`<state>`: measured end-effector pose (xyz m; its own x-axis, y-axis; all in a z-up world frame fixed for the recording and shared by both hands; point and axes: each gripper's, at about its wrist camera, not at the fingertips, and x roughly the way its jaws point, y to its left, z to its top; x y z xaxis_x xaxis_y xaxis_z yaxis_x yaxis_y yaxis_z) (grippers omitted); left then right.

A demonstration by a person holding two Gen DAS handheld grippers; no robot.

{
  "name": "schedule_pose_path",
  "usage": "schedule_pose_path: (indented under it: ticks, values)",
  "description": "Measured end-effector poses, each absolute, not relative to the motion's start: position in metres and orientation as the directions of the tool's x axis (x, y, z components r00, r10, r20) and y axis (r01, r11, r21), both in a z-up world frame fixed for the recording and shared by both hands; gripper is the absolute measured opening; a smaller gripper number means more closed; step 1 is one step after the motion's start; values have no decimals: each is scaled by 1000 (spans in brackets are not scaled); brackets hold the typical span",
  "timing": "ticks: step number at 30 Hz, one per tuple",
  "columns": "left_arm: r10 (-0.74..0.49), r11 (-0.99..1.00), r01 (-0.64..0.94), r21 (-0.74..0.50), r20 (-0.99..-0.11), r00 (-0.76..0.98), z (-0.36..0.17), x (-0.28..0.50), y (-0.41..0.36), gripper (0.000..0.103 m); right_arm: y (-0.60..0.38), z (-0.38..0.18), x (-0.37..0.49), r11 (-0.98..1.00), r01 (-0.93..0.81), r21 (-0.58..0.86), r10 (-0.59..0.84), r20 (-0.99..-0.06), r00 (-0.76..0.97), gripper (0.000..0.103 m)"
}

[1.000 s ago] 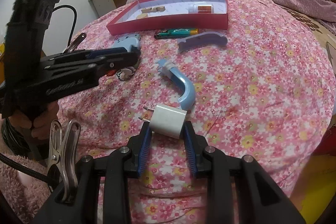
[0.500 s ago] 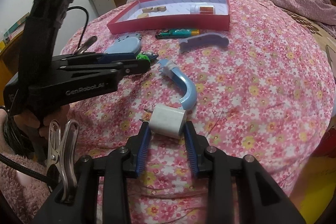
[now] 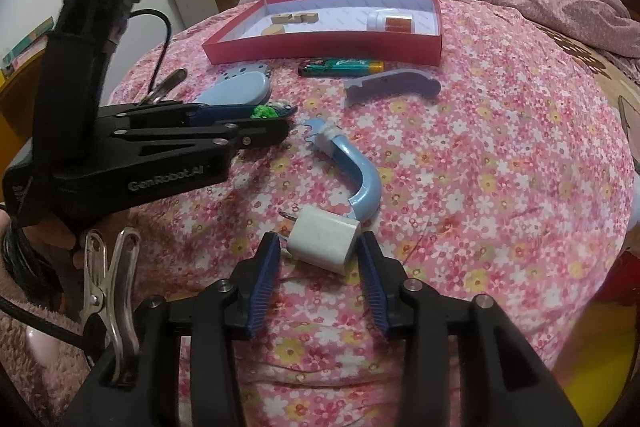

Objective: Organize rigid objects
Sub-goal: 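Grasp the green keychain figure with left gripper while right holds the charger plug, then lift the keychain figure with left gripper while right lifts the charger plug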

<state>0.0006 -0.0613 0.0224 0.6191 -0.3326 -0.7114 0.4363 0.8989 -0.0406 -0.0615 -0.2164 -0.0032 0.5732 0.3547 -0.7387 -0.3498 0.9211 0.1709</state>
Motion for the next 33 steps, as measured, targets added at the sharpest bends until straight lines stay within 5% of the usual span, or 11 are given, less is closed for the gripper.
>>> schedule_pose_path:
  ticks: [15, 17, 21, 33]
  values:
    - [-331, 929, 357, -98, -649, 684, 53, -10, -21, 31, -204, -4, -54, 932, -335, 138, 319, -750, 580, 45]
    - [-321, 934, 345, -95, -648, 691, 56, -9, -18, 31, -204, -4, -54, 933, -332, 139, 318, -751, 579, 36]
    - [-311, 941, 321, -105, -639, 703, 60, -9, -10, 31, -204, -3, -55, 930, -340, 141, 325, -749, 578, 33]
    - [-264, 962, 253, -106, -608, 749, 75, -13, 14, 31, -197, 18, -65, 912, -390, 130, 360, -709, 606, 33]
